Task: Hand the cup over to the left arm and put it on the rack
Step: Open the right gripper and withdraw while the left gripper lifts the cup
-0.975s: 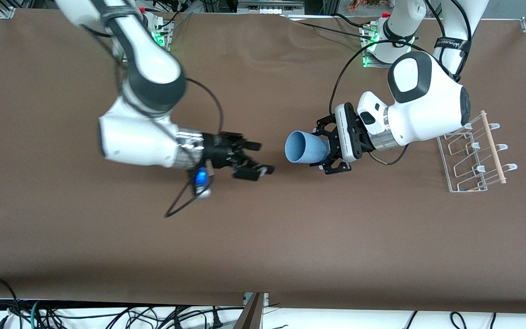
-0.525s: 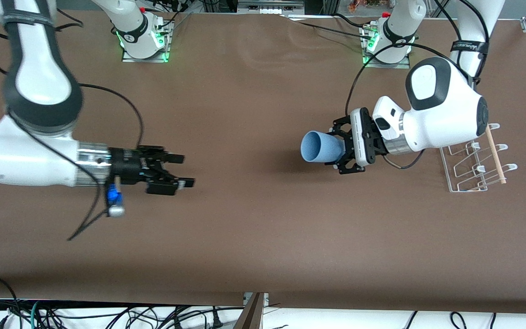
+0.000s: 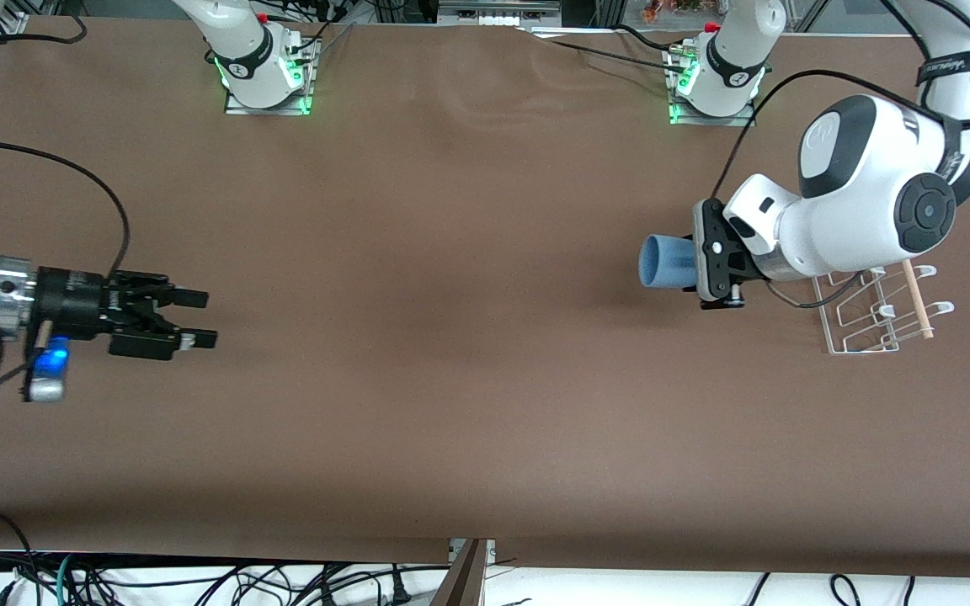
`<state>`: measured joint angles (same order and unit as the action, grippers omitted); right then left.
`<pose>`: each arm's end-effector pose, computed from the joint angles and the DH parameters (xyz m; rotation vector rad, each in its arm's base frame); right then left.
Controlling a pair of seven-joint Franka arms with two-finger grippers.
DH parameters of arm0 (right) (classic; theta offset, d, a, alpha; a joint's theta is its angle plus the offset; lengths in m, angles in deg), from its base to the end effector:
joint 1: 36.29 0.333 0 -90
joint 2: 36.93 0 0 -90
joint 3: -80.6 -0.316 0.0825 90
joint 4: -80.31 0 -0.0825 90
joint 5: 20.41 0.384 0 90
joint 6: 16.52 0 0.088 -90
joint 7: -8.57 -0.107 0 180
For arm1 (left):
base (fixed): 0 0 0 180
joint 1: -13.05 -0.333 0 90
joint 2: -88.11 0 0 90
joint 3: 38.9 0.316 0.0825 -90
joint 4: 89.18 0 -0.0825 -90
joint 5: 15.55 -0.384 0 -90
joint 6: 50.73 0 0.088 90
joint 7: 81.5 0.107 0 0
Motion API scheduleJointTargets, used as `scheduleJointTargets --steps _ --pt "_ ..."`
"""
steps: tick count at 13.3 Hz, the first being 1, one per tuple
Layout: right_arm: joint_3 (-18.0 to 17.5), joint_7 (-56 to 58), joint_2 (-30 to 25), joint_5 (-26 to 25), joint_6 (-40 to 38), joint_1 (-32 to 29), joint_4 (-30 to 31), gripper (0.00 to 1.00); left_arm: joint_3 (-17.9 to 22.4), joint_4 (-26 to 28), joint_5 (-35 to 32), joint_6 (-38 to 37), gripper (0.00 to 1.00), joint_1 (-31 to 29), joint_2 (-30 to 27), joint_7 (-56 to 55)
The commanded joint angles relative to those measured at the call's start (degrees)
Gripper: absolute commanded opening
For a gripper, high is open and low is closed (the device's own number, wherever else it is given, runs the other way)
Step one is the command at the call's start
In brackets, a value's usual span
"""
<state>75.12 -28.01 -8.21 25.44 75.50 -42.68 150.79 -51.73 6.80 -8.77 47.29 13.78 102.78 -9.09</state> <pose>0.6967 0.0473 0.5090 -2.1737 0.8506 0.4558 0.5932 -0.1438 0.4407 2.1384 -1.9336 -0.1484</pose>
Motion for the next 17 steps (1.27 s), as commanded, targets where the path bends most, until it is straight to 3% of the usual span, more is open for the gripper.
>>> scheduleJointTargets --steps 1,3,6,9,11,14,17 --pt "1.27 3.52 -1.99 -1.21 -2.28 -0.46 0.45 0.99 -0.35 -2.82 -14.02 -7.55 0.00 0.15 -0.25 -3.49" --pt "1.45 7.20 -4.97 -6.44 -2.55 -0.29 3.24 0.99 -0.70 -2.73 -23.87 -11.68 0.00 0.33 0.18 -6.56" --pt "0.05 12.66 -14.97 -17.52 -0.45 0.76 14.74 0.99 -0.88 -1.94 -34.96 -16.61 0.00 1.03 1.41 -12.27" --pt "-2.94 14.61 -23.33 -30.43 5.43 1.99 25.38 0.99 -0.97 -1.33 -41.83 -18.47 0.04 1.91 2.65 -16.58" --pt "-3.04 14.78 -26.50 -38.18 7.55 3.93 29.88 0.99 -0.97 -1.24 -47.88 -21.18 0.02 2.96 5.01 -18.00" --pt "-2.95 19.24 -28.71 -44.52 8.43 4.46 32.97 0.99 -1.05 -0.45 -55.28 -28.91 0.00 5.60 8.62 -26.32" --pt "-1.29 26.98 -29.51 -45.24 7.82 4.46 33.24 0.99 -1.05 3.58 -59.32 -29.02 0.00 6.48 8.62 -32.83"
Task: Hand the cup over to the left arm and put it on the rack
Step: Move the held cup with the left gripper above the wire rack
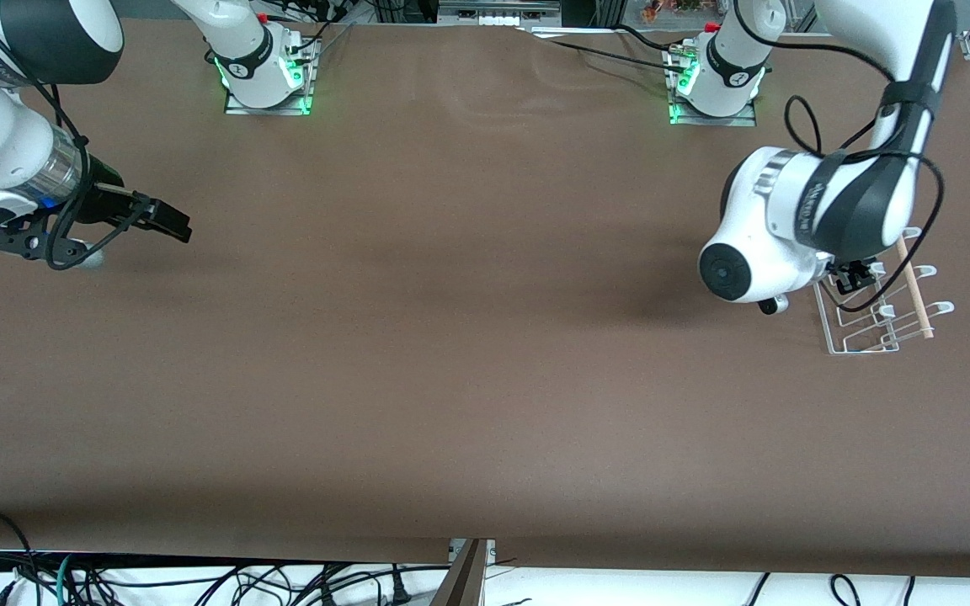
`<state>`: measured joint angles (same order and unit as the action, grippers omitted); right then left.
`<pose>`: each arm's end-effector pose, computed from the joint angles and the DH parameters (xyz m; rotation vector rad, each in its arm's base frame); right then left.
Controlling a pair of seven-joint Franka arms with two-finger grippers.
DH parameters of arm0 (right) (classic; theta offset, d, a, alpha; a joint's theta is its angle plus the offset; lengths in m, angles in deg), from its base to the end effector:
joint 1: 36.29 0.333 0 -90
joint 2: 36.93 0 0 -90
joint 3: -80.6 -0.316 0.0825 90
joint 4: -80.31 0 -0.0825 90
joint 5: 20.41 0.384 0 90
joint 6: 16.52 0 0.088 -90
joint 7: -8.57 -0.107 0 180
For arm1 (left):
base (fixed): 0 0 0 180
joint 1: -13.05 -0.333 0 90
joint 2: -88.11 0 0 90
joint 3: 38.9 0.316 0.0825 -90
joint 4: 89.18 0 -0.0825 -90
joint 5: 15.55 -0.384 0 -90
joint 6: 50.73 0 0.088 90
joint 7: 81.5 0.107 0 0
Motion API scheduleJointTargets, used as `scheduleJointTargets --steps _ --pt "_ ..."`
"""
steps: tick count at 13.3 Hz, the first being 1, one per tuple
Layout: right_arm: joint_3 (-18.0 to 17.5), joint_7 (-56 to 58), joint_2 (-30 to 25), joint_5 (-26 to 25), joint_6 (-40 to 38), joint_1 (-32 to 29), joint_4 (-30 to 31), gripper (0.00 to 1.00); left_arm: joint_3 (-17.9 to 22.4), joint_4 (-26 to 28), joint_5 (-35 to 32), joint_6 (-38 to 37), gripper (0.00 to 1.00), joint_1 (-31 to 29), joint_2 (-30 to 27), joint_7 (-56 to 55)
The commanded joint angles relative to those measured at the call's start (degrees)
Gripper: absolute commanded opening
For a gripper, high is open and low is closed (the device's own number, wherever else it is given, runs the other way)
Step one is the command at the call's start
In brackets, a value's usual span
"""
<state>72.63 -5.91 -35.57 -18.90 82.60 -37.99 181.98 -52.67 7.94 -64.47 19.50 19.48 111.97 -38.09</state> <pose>0.5596 0.0632 0.5282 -3.1145 0.2313 0.1127 0.5723 -0.0904 0.3607 -1.8520 1.3010 1.2135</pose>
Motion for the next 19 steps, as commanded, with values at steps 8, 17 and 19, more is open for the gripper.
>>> scheduleJointTargets --steps 8,17,19 --pt "5.25 11.49 0.13 -1.78 -2.27 -0.23 -1.91 0.99 -0.20 9.84 -10.92 -0.62 0.00 1.05 -0.48 -11.42" --pt "5.16 14.66 0.31 -3.71 -4.38 -0.23 -2.43 0.99 -0.20 12.47 -16.03 -0.26 0.00 1.14 -0.74 -12.12" --pt "5.16 14.57 0.40 -3.62 -4.38 -0.23 -2.52 0.99 -0.20 12.47 -16.12 -0.26 0.00 1.05 -0.74 -12.12"
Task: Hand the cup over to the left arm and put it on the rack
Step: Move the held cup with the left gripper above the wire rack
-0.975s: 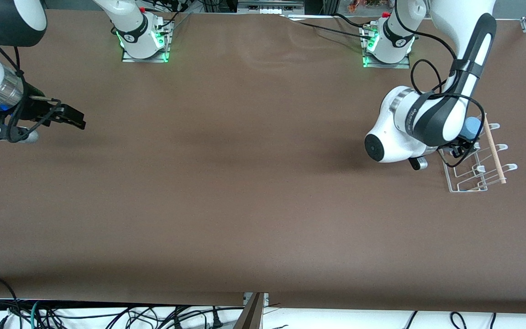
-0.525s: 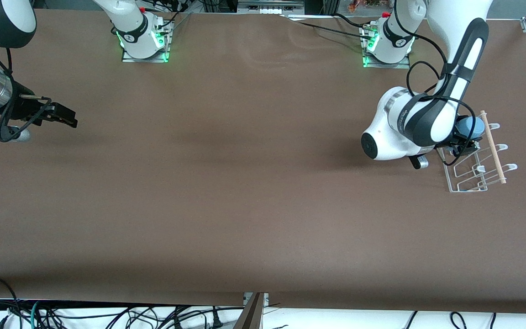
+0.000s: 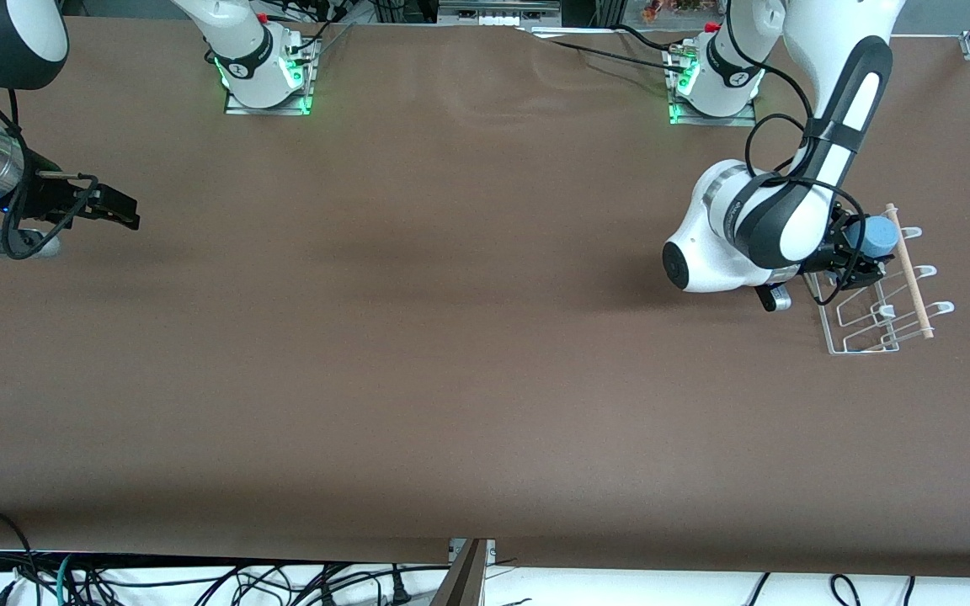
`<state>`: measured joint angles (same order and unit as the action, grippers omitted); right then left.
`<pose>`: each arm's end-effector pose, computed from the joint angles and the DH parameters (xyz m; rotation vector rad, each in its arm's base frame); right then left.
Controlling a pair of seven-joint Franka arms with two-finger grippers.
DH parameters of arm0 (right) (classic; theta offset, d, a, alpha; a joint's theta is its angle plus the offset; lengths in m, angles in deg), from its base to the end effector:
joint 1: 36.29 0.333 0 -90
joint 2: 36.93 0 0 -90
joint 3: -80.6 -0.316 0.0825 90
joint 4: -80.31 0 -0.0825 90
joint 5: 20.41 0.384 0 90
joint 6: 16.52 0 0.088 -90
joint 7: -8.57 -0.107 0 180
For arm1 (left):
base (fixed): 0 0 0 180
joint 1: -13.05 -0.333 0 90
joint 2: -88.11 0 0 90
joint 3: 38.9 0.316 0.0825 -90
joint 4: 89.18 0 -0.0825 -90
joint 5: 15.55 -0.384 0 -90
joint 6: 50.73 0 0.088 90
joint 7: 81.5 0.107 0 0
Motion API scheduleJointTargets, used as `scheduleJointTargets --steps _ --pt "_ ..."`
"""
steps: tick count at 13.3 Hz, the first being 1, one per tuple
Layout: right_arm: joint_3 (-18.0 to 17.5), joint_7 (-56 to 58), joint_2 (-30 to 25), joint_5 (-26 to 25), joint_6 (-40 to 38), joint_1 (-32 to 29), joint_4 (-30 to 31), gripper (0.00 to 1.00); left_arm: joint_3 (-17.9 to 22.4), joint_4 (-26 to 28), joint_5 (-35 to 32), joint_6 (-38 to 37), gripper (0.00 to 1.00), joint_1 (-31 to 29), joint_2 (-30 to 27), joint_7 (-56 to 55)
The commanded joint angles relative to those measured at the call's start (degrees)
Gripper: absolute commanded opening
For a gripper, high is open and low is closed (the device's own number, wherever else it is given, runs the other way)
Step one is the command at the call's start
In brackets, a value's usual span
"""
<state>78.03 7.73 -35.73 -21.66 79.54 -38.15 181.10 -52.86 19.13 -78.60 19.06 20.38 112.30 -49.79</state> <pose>0.5583 0.0046 0.5326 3.1154 0.0019 -0.1609 0.5441 -0.0769 0.3088 -1.5632 1.0917 1.1976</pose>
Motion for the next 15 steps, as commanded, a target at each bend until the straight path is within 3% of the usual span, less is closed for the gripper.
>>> scheduleJointTargets --steps 1,8,12,15 --pt "-0.32 0.76 0.56 -0.95 -1.32 -0.07 -1.73 0.99 -0.01 1.72 -2.08 0.18 0.00 -0.12 -1.16 -0.42" --pt "-0.76 0.93 0.64 -1.04 -1.41 0.11 -3.14 0.99 0.07 5.32 -6.37 5.00 0.00 -3.80 -2.47 -0.51" --pt "-0.76 0.93 1.08 -0.95 -1.41 0.11 -3.14 0.99 0.07 13.39 -10.33 11.58 0.00 -7.58 -5.80 -5.33" --pt "-0.68 0.93 1.08 -1.04 -1.23 0.02 -3.14 0.99 -0.37 20.52 -10.52 11.78 0.00 -7.41 -8.88 -11.40"
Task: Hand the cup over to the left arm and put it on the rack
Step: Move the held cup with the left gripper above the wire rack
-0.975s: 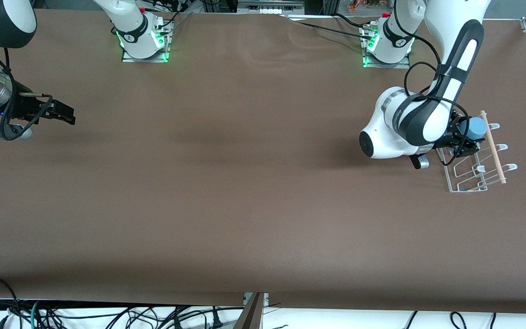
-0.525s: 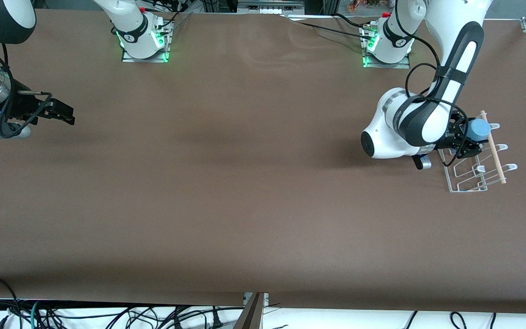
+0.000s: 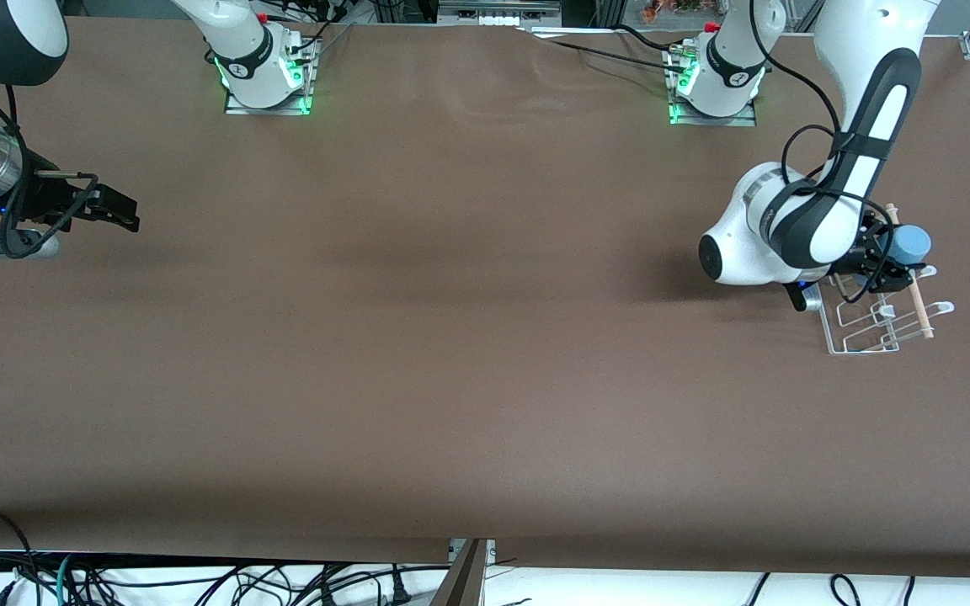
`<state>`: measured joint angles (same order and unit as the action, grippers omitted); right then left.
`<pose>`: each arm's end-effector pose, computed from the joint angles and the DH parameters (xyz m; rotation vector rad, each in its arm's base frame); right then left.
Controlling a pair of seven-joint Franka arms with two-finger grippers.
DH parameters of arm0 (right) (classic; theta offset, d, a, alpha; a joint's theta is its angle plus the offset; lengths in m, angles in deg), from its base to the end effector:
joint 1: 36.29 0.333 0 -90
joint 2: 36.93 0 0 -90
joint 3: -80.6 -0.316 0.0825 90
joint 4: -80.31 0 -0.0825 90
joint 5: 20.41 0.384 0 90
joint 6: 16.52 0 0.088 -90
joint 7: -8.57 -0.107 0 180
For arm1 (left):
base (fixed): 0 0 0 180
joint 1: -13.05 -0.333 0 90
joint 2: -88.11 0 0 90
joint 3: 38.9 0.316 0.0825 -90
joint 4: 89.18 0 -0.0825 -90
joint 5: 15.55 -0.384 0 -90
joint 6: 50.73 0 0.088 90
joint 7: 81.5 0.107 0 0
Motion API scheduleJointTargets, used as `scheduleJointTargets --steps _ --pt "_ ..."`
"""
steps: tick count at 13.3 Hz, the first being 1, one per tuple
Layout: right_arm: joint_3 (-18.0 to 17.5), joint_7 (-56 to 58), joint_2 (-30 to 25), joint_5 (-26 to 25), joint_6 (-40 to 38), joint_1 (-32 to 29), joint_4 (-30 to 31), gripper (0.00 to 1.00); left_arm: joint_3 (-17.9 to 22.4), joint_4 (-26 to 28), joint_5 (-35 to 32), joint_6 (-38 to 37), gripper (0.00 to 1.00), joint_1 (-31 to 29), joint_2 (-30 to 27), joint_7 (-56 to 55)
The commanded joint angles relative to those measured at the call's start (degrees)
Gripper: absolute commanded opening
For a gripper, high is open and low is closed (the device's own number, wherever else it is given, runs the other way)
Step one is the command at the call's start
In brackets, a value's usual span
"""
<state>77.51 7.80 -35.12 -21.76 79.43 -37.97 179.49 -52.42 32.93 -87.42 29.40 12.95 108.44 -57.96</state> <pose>0.5633 0.0112 0.5397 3.1153 0.0229 -0.1364 0.5110 -0.0022 0.2649 -1.4911 1.0704 1.1097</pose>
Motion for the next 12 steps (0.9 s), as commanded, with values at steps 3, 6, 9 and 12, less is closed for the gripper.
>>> scheduleJointTargets --steps 3,6,9,12 --pt "-0.15 0.86 0.56 -1.03 -0.77 -0.08 -1.62 0.99 -0.71 9.80 -1.69 1.96 0.00 -0.34 -6.26 -3.68" --pt "-0.15 0.86 0.83 -0.94 -0.76 -0.08 -2.06 0.99 -0.80 13.57 -1.69 2.40 0.00 -0.69 -6.09 -9.02" --pt "-0.15 0.86 0.83 -0.94 -0.85 -0.08 -2.06 0.99 -0.80 15.34 -1.69 4.25 0.00 -0.78 -5.91 -12.38" --pt "-0.15 0.86 0.91 -0.94 -1.03 -0.16 -2.32 0.99 -0.72 16.05 -1.78 4.78 0.00 -0.87 -5.65 -13.52"
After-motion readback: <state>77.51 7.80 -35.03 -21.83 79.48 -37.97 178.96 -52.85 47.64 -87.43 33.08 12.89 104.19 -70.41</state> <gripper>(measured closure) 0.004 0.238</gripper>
